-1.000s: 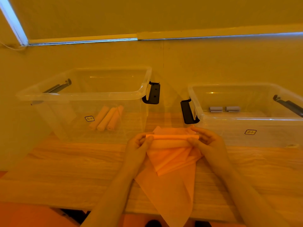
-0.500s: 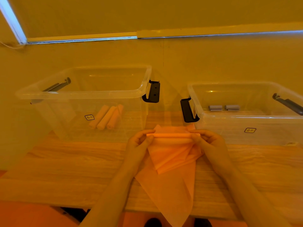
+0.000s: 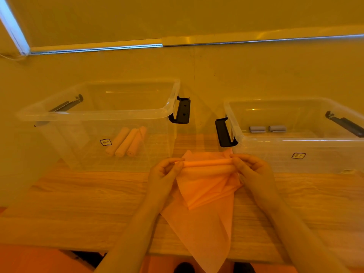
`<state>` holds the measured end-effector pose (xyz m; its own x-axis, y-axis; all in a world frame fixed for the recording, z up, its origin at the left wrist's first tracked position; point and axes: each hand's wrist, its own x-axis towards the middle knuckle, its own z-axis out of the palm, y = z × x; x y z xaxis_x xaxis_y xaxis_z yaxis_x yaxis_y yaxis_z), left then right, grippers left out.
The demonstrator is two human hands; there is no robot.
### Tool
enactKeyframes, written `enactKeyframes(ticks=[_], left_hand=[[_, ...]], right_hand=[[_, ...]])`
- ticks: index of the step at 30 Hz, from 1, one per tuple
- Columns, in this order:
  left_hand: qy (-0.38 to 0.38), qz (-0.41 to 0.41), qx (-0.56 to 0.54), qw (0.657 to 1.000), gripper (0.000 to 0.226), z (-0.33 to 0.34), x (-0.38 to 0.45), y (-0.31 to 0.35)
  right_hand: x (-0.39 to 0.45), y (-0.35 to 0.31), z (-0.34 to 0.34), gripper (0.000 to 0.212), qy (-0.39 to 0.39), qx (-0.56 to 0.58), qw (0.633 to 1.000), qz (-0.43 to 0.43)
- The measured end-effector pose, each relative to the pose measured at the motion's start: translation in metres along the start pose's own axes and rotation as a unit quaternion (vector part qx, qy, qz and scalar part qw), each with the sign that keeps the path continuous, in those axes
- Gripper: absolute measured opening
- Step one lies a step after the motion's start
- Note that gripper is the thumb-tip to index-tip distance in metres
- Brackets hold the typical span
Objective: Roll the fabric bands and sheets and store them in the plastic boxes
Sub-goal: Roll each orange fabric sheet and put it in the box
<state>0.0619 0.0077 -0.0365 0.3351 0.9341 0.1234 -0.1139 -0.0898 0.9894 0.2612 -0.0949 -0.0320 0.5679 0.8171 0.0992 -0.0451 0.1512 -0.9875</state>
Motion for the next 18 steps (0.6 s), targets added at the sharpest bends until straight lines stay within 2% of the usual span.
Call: enactKeyframes(ticks=[5, 8, 13, 18], left_hand=[[-0.015, -0.027, -0.014, 0.999, 0.021, -0.0011, 0.0022, -0.0031], [-0.009, -0.025, -0.008, 1.000, 0.013, -0.0020, 0.0017, -0.0036], [-0.017, -0.006, -0.010, 1.000, 0.018, -0.0025, -0.0011, 0.0006], [-0.012, -0.024, -0.041, 0.999, 0.017, -0.0004, -0.0015, 0.0020]], right_hand=[[0.0002, -0.0006, -0.0008, 0.016, -0.007, -0.010, 1.000, 0.003], [0.0000, -0.0012, -0.0018, 0.018, -0.016, -0.001, 1.000, 0.007], [-0.0014, -0.0001, -0.0006, 0.019, -0.018, -0.010, 1.000, -0.005], [0.0005, 0.0037, 0.0014, 0.017, -0.017, -0.031, 0.999, -0.007]])
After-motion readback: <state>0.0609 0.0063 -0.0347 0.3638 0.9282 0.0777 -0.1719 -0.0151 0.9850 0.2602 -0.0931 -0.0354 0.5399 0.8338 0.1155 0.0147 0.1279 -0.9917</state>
